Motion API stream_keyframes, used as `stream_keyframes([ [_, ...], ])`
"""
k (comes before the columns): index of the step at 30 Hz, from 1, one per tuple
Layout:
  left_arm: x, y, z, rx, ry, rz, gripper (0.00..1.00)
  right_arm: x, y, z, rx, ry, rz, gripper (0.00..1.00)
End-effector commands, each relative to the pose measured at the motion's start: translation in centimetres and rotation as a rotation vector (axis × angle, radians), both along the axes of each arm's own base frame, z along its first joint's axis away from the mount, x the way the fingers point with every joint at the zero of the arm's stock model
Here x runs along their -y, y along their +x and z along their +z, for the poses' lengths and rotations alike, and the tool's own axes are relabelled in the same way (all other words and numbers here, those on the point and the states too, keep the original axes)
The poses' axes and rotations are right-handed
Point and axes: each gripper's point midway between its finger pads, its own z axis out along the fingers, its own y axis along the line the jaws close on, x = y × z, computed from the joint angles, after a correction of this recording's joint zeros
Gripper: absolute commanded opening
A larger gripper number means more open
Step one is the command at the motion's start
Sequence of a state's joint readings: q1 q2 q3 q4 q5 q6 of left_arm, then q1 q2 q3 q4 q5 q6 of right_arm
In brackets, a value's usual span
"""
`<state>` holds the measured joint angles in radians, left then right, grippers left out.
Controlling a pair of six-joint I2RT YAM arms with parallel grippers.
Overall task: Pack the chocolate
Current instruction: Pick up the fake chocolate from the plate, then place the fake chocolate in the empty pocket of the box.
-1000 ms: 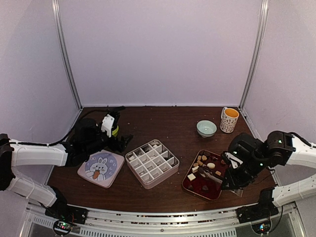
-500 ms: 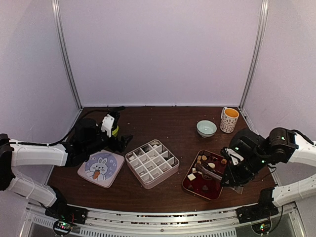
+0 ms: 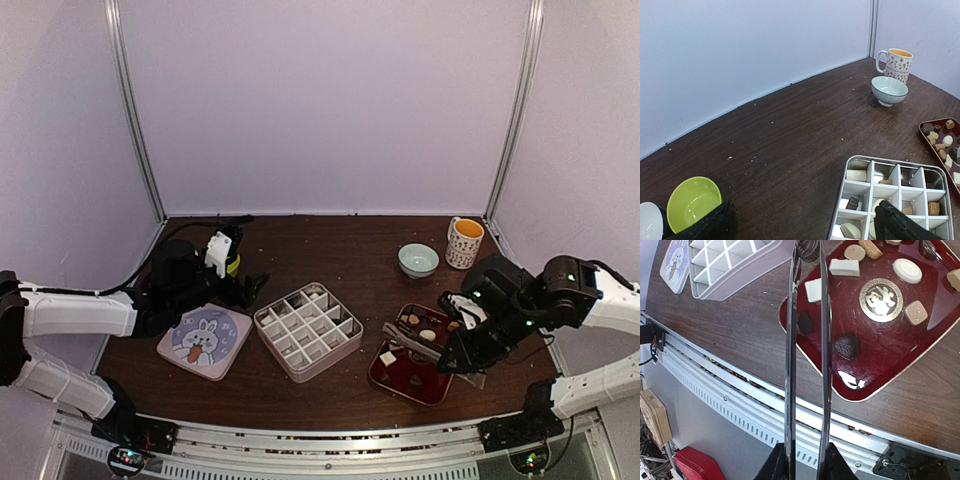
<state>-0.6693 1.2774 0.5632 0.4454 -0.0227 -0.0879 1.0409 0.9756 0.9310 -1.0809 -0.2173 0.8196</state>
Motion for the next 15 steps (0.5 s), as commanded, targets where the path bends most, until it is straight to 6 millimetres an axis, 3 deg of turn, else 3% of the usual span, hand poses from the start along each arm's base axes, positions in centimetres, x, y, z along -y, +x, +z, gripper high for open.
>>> stream_keyframes([
  [1, 0.5, 0.4, 1.7, 0.045, -0.027, -0.005, 0.98, -3.7, 1.6, 3.5, 0.09, 0.139, 0.072, 0.22],
  [7, 0.6, 0.4, 1.8, 0.047, -0.028, -0.007, 0.98, -7.9, 3.2, 5.7, 0.138, 0.203, 0.167, 0.22],
  [15, 0.5, 0.4, 1.7, 0.047, -0.027, -0.002, 0.98, -14.3, 4.3, 4.9, 0.137, 0.24, 0.267, 0.21],
])
